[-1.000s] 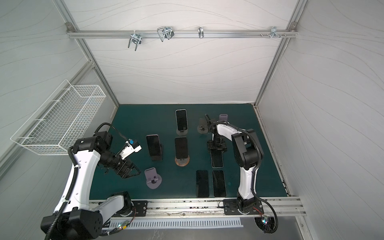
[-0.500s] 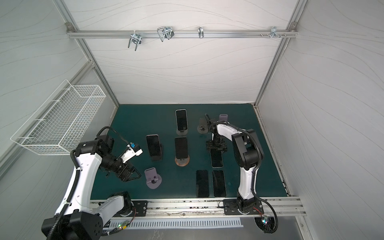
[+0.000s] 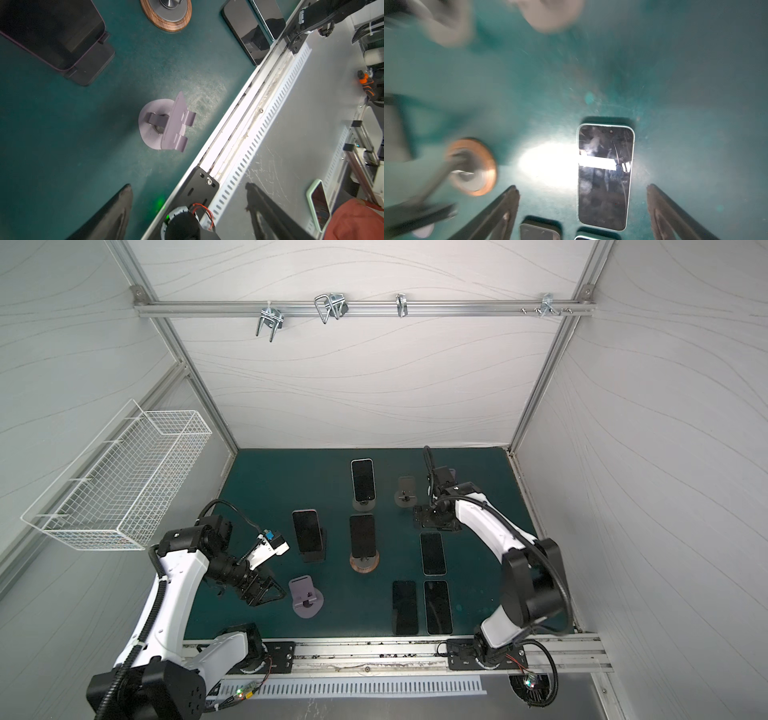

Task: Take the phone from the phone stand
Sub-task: 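Raise right gripper toward the far lilac stand while left gripper nears the near lilac stand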

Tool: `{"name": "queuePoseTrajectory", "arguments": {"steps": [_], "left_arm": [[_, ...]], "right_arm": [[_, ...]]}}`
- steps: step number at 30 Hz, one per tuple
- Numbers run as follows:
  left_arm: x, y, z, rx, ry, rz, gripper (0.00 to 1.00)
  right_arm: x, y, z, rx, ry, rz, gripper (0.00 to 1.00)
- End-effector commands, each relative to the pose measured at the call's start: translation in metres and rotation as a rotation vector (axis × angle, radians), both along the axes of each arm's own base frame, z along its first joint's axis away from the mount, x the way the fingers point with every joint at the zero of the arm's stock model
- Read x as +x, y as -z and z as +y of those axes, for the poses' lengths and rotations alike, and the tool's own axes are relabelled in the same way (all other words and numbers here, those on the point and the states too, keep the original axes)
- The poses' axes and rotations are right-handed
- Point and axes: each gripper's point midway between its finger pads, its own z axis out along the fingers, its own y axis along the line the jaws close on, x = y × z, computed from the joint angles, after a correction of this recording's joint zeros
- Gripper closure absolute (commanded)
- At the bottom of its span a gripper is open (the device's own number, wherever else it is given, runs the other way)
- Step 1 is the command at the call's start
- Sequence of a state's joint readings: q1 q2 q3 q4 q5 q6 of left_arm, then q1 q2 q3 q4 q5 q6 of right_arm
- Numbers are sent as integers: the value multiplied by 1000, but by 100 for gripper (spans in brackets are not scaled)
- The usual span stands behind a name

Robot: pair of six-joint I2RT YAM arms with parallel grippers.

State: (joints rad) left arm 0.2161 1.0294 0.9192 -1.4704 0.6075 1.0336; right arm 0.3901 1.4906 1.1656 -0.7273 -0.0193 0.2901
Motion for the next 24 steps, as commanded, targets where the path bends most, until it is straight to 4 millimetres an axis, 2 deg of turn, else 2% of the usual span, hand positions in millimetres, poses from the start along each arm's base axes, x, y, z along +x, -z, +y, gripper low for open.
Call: {"name": "queuePoseTrajectory", "arguments": {"steps": [1,5,7,12,17,23,24], "left_arm": [[16,3,-1,-11,25,-113,16],[16,15,-7,-32,48,-119,17],[17,24,-9,-15,65,-120,18],[23,36,-14,-37,54,-125,25],[24,45,-18,-15,83,-120,41],[25,54,-19,13,134,-133,46],[23,57,-19,20,145,-123,51]], "right_arm": [[7,-32,-4,31,-8,-176,1],[1,-57,-15,31,-7,-306,1],[-2,-62,-19,31,0,-335,1],[-9,-66,-22,47,4,-365,1],[-11,-67,-23,43,3,-370,1],[-11,-68,-24,45,3,-372,1],[-11,-68,-23,46,3,-373,1]]}}
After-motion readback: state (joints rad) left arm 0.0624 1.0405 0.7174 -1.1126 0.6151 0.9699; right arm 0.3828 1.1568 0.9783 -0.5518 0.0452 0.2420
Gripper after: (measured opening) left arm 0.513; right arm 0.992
